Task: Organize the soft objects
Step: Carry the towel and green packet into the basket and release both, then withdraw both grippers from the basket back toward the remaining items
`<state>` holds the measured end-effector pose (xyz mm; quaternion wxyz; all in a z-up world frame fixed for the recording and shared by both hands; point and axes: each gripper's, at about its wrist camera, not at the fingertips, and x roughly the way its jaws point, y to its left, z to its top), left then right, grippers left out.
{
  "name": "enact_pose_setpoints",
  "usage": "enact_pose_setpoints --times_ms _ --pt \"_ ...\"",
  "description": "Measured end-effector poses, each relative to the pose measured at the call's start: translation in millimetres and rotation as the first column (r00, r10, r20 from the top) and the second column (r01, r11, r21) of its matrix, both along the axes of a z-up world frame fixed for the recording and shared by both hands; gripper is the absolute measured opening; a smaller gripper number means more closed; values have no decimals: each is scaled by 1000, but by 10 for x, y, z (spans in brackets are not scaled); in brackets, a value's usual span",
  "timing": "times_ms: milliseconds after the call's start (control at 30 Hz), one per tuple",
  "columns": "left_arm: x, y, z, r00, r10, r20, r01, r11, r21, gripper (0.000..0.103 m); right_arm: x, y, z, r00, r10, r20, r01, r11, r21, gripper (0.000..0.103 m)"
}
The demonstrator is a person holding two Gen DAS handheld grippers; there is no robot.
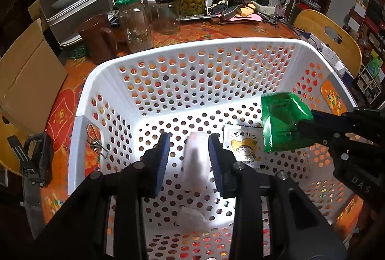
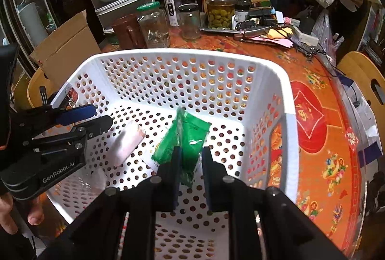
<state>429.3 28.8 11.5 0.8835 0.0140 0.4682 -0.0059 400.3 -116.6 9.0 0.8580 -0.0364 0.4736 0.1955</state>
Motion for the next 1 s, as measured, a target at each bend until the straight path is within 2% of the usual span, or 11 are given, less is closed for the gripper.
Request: enact_pose_setpoints --times_ms 33,133,200,233,400,433,467,567,833,1000 --pt "-3 5 2 1000 0 0 0 1000 -3 33 -2 -8 10 1000 -7 3 7 1000 1 16" --pt "-29 5 25 1000 2 12 -2 1000 1 46 -40 -24 67 1000 -8 19 7 1000 21 28" --pt "-55 8 50 1000 3 23 -3 1000 -2 53 -71 -37 113 999 -12 36 11 1000 26 57" --pt "-64 11 62 1000 3 26 -3 1000 -2 56 -88 -47 138 999 -10 45 9 999 33 62" --pt "-143 28 154 999 8 54 -8 1000 -2 64 -178 -112 256 997 -14 78 10 998 59 68" --pt "-175 30 185 998 8 65 -8 1000 -3 69 -202 -126 278 996 -14 85 9 998 63 70" --pt "-207 27 212 997 6 75 -6 1000 -2 76 -228 -140 303 996 -14 91 8 998 66 74" --pt "-303 15 297 994 1 105 -1 1000 6 89 -289 -172 346 994 -12 106 4 997 73 87" --pt "-519 -7 439 989 -17 147 13 1000 28 103 -450 -252 428 991 -20 134 9 996 84 100" --pt "-722 7 519 984 -14 180 7 999 40 103 -585 -355 473 987 -36 158 20 995 102 103"
